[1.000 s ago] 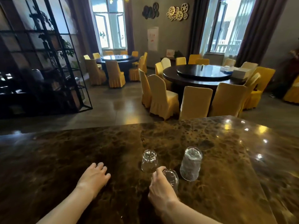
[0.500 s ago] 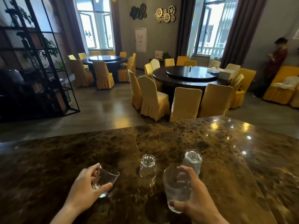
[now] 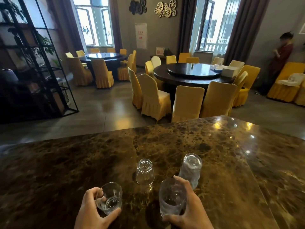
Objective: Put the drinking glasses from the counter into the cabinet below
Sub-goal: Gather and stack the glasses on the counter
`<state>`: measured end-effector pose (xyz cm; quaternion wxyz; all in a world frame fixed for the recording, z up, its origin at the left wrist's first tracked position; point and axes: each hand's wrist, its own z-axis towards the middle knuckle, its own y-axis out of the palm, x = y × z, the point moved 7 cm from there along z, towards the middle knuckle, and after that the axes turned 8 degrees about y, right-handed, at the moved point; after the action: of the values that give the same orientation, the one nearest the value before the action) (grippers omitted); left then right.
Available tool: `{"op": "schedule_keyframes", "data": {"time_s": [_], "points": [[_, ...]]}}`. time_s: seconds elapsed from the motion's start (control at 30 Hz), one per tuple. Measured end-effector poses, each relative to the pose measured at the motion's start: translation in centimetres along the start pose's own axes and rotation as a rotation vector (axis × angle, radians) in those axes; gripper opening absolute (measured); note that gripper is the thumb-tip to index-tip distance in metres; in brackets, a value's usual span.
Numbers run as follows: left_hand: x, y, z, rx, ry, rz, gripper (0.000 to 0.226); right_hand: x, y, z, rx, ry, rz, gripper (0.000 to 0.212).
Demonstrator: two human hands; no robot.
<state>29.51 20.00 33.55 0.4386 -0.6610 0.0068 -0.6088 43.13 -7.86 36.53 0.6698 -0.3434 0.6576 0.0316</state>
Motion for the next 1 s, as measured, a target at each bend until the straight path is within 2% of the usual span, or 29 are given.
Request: {"op": "schedule_keyframes", "data": {"time_s": [0.07, 0.1, 0.17, 0.23, 0.3, 0.4, 0.47, 0.53, 0.6, 0.67, 0.73, 0.87, 0.93, 1.0], "points": [[1.0, -0.5, 0.0, -0.005, 0.011, 0.100, 0.123, -1.0, -1.3, -0.3, 0.010, -0.032, -0.075, 0.129], [2.3, -1.1, 0.3, 0.035, 0.072, 0.161, 0.126, -1.9, -2.9, -0.4, 0.076, -0.075, -0.104, 0.124], [6.4, -2.0, 1.6, 0.122, 0.274, 0.241, 0.106, -4.1, -7.0, -0.3, 0.251, -0.196, -0.134, 0.099], [11.1, -0.6, 3.4, 0.078, 0.498, 0.349, 0.079, -6.5, -9.7, 0.8, 0.307, -0.335, -0.360, 0.079], [14.3, 3.1, 5.8, -0.104, 0.616, 0.481, 0.076, -7.5, -9.3, 3.6, 0.172, -0.383, -0.827, 0.087], [14.4, 9.3, 9.1, -0.420, 0.570, 0.766, 0.102, -5.3, -6.0, 7.7, -0.143, -0.323, -1.336, 0.098], [12.8, 11.7, 10.3, -0.553, 0.508, 0.949, 0.107, -3.9, -4.5, 9.1, -0.237, -0.287, -1.513, 0.083], [11.9, 12.6, 11.2, -0.591, 0.510, 1.070, 0.097, -3.6, -4.0, 10.0, -0.200, -0.315, -1.597, 0.063], [11.6, 12.9, 11.7, -0.575, 0.542, 1.101, 0.084, -4.0, -4.1, 10.5, -0.141, -0.387, -1.602, 0.055], [11.5, 12.5, 12.2, -0.536, 0.534, 1.038, 0.075, -4.1, -5.4, 10.5, -0.102, -0.417, -1.501, 0.060], [11.4, 11.6, 12.8, -0.441, 0.455, 0.840, 0.069, -3.8, -8.7, 10.4, -0.001, -0.354, -1.239, 0.063], [11.0, 9.4, 14.0, -0.146, 0.172, 0.179, 0.068, -0.7, -15.5, 8.6, 0.319, -0.073, -0.364, 0.067], [10.7, 9.7, 14.5, -0.047, 0.030, -0.155, 0.076, 2.6, -15.9, 8.0, 0.364, 0.152, 0.109, 0.068], [10.8, 10.8, 14.9, -0.035, -0.024, -0.353, 0.088, 5.2, -14.9, 7.7, 0.344, 0.254, 0.425, 0.071]]}}
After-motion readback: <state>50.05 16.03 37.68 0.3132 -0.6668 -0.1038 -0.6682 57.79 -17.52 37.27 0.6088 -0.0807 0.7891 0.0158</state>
